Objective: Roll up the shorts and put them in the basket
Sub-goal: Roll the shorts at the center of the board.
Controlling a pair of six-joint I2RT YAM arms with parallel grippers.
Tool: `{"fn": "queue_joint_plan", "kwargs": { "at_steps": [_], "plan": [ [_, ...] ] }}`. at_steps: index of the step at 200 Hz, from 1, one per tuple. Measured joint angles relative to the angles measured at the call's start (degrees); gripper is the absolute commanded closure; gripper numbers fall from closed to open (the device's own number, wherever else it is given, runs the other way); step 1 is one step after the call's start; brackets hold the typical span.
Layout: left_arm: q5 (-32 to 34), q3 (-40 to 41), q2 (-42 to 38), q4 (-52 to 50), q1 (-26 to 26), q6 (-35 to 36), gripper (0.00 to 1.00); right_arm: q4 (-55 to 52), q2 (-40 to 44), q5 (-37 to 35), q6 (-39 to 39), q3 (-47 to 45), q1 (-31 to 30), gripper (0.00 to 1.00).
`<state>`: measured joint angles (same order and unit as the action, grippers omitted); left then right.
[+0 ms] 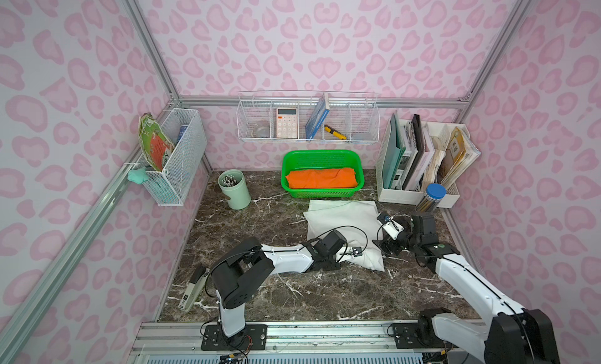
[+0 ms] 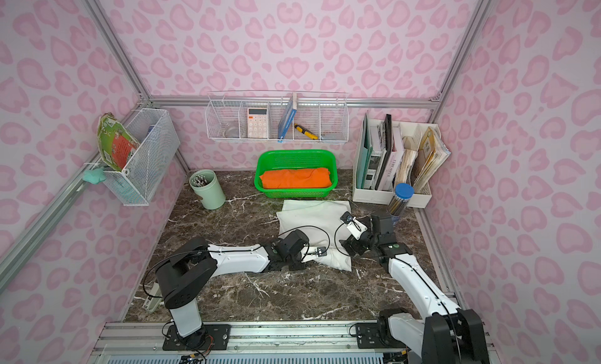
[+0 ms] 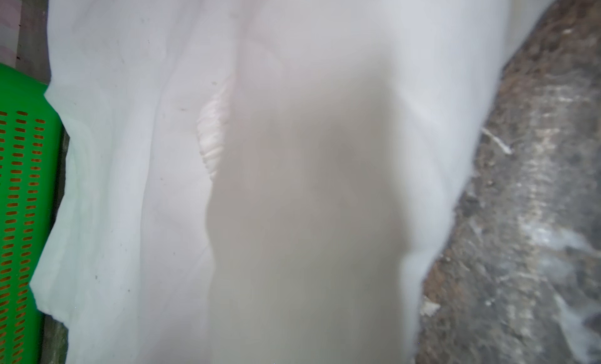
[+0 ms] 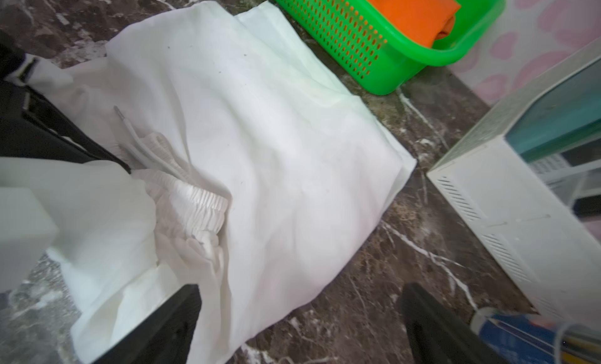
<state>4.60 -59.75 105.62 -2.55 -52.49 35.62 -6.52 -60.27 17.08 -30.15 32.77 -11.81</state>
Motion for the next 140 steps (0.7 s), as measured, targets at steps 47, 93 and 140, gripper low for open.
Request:
{"fn": "queue_joint_plan", "kwargs": {
  "at_steps": [47,93,140],
  "plan": [
    [-9.11,-9.14,0.57,-17.09,3.63,-4.87,1.00,5.25,13.05,-3.32,-6.36,-5.60,-3.67,0.01],
    [-21.24,-17.86,5.29,-31.08,7.98,-7.93,1.00,3.63,17.94,-5.70,-11.45,-5.66,-12.92,0.01],
    [-30.38,-20.48,8.13,-37.09,11.21,-9.94,1.00,-0.61,16.44,-12.68,-15.89,-5.60,-28.76,0.01]
  ]
}}
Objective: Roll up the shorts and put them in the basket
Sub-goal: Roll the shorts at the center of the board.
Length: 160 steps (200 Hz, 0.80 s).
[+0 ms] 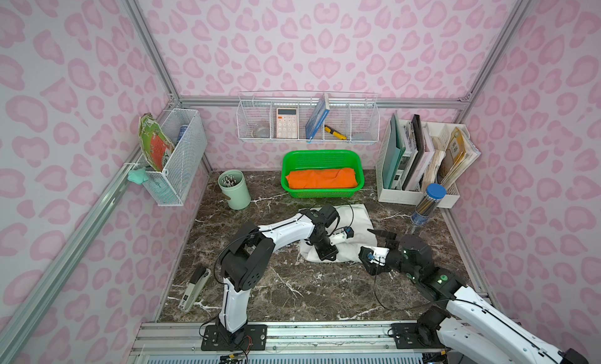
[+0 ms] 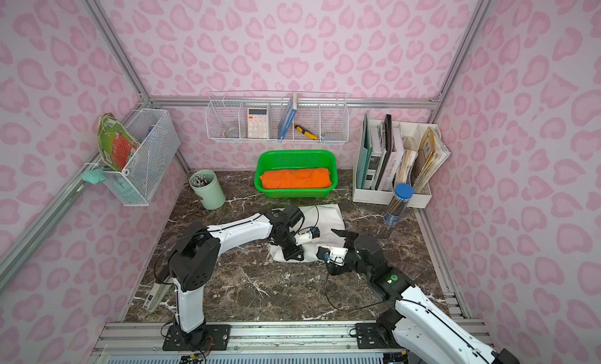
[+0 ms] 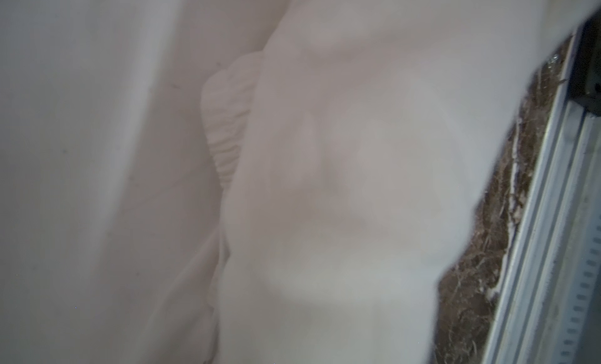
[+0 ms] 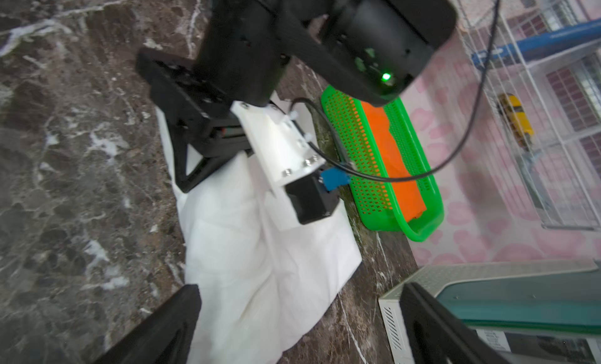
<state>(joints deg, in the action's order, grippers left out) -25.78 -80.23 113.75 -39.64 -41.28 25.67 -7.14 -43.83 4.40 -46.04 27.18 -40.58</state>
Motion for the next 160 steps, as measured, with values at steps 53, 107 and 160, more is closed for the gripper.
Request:
{"fn": "queue_joint_plan", "kwargs": {
  "at_steps": [53,107,160],
  "plan": [
    [-6.51,-1.66,3.02,-3.34,2.54,-0.39,1.00,0.07,-2.91,-7.23,-5.25,-3.58,-8.85,0.02],
    [-11.32,-1.90,5.16,-4.13,5.11,-1.53,1.00,4.57,-9.53,-8.39,-6.69,-5.75,-9.66,0.03],
    [-13.00,-2.43,6.27,-4.87,6.14,-1.92,1.00,11.54,-17.84,-9.35,-6.62,-6.49,-9.46,0.04]
  ]
}}
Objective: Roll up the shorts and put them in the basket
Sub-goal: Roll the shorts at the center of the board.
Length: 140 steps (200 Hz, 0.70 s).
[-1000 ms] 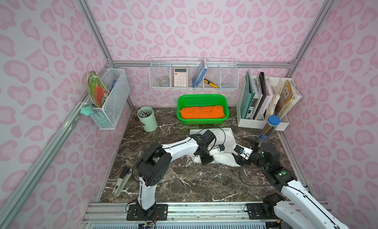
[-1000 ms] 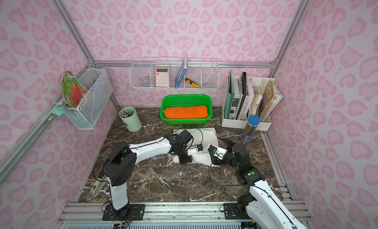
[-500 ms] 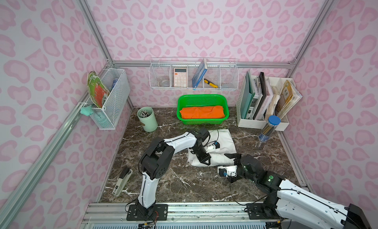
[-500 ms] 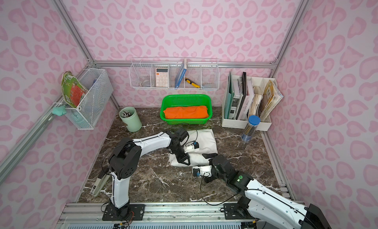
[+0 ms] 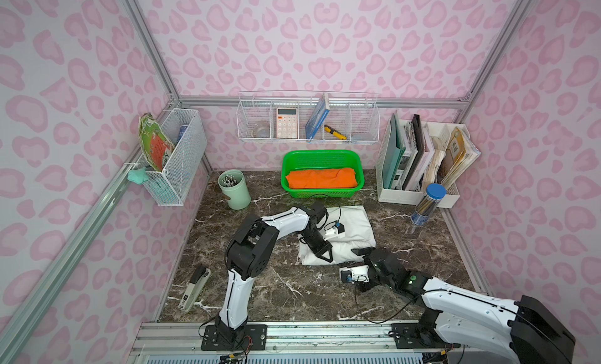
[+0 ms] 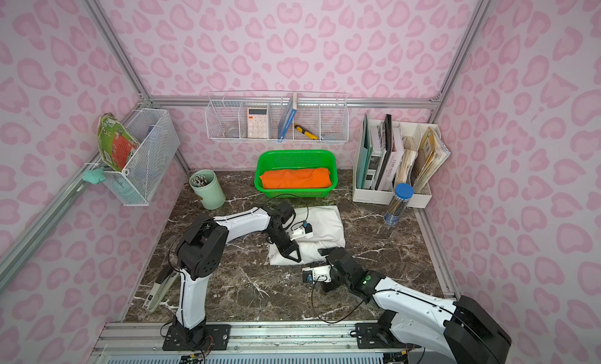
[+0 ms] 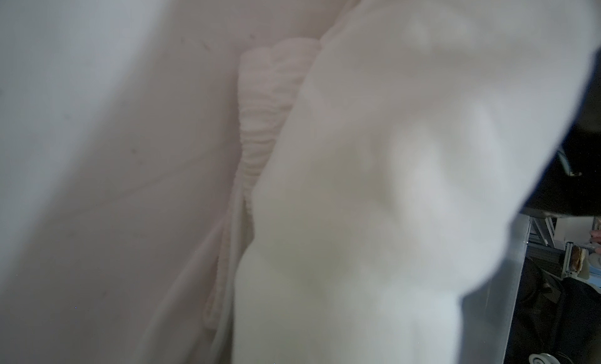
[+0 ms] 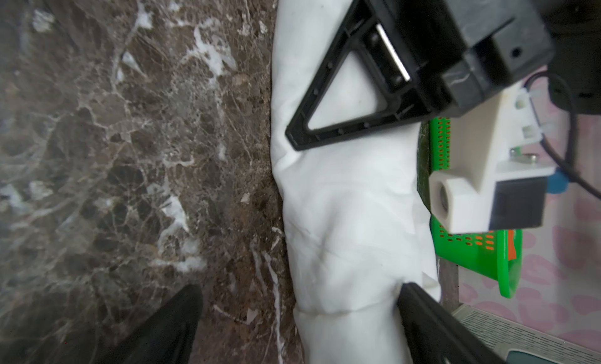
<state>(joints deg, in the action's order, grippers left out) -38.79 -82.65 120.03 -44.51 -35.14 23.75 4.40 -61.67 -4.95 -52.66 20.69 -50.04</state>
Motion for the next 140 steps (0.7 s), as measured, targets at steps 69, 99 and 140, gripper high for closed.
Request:
{"fn": "queue_joint_plan", "kwargs": {
  "at_steps": [69,99,140],
  "plan": [
    [-0.81,-0.33,1.11,-0.74,0.20,0.24,1.00,6.93,-8.02,1.92,-0.81,1.42,6.08,0.12],
    [-0.87,-0.42,1.25,-0.90,0.20,0.26,1.00,8.17,-11.19,3.80,-1.40,1.95,6.62,0.16],
    [-1.18,-0.44,1.51,-0.96,0.31,0.26,1.00,10.45,-15.34,5.70,-1.44,1.99,6.64,0.50]
  ]
}}
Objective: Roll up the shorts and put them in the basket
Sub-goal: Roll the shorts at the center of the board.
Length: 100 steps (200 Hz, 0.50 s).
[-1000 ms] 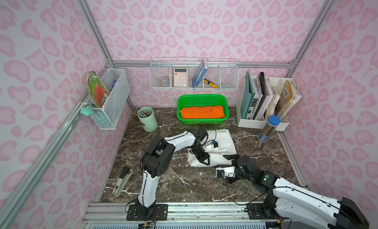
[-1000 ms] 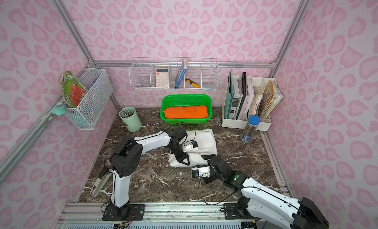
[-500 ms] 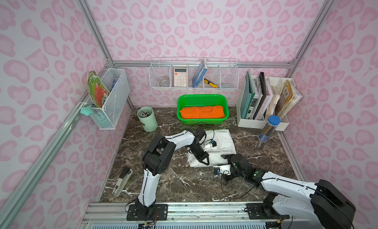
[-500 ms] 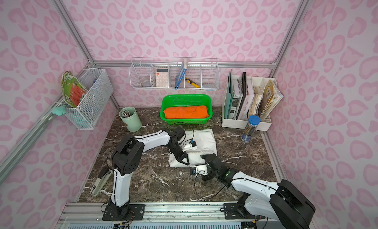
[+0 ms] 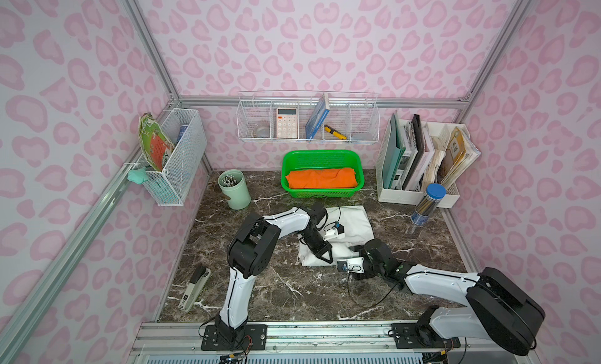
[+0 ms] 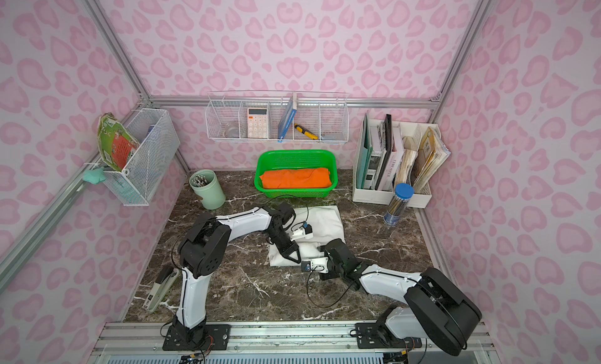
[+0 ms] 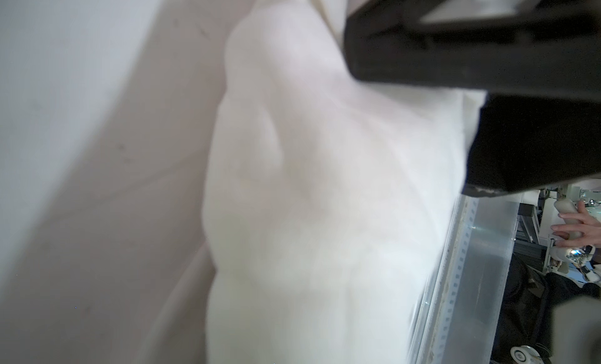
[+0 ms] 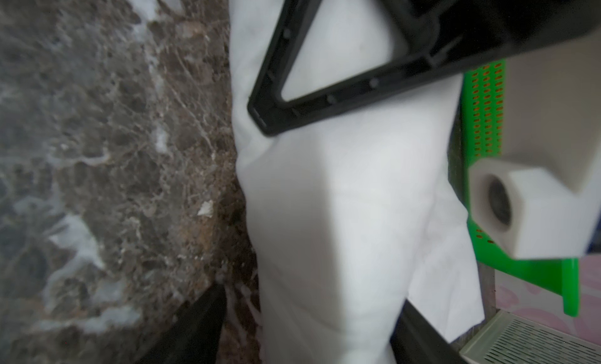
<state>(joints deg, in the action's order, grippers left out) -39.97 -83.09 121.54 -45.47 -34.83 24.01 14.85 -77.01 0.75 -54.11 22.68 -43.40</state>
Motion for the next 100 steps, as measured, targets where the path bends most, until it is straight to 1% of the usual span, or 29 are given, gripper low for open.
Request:
{"fn": "queue_joint_plan", "kwargs": {
  "at_steps": [7,9,10,15,25,41,51,69,81,91,93,96,97,98,100],
  "plan": [
    [-0.02,0.00,0.00,-0.02,0.00,-0.02,1.00,0.42,-0.70,0.15,0.00,0.09,0.11,0.58],
    [0.00,0.00,0.00,-0.04,0.00,0.02,1.00,0.52,-0.98,0.24,0.04,0.13,0.17,0.60],
    [0.00,0.00,0.00,-0.04,-0.02,0.00,1.00,0.59,-1.09,0.26,0.09,0.15,0.20,0.63],
    [0.04,0.00,0.00,-0.07,-0.04,0.04,1.00,1.07,-1.60,0.42,0.09,0.28,0.33,0.70],
    [0.11,0.00,-0.02,-0.07,-0.04,0.00,0.96,1.84,-2.47,0.83,0.11,0.61,0.59,0.80],
    [0.42,0.07,-0.26,-0.15,-0.04,-0.09,0.87,2.45,-3.52,1.62,0.31,1.22,0.90,0.99],
    [1.03,0.28,-0.70,-0.11,-0.04,-0.26,0.79,2.47,-4.11,2.38,0.55,1.75,1.29,1.00],
    [1.97,0.87,-1.60,0.61,0.00,-0.76,0.62,1.40,-4.66,3.48,0.92,2.80,1.97,1.00],
    [2.23,1.64,-2.64,1.11,-0.02,-1.62,0.50,-0.22,-4.68,4.57,1.07,3.65,2.62,1.00],
    [2.71,2.47,-3.82,2.01,-0.04,-1.90,0.37,-2.10,-4.52,5.73,1.42,4.68,3.23,1.00],
    [2.82,2.73,-4.15,2.34,-0.04,-2.03,0.29,-2.56,-4.50,5.97,1.51,4.87,3.37,1.00],
    [2.99,3.06,-4.59,2.60,-0.04,-2.45,0.23,-3.17,-4.44,6.27,1.60,5.18,3.54,1.00],
    [3.04,3.15,-4.70,2.67,-0.04,-2.58,0.13,-3.39,-4.44,6.43,1.60,5.29,3.63,1.00],
    [3.10,3.23,-4.83,2.78,-0.04,-2.69,0.07,-3.61,-4.42,6.56,1.62,5.40,3.69,1.00],
    [3.21,3.43,-5.07,2.95,-0.04,-2.75,0.03,-4.04,-4.42,6.84,1.68,5.62,3.82,1.00]
  ]
}}
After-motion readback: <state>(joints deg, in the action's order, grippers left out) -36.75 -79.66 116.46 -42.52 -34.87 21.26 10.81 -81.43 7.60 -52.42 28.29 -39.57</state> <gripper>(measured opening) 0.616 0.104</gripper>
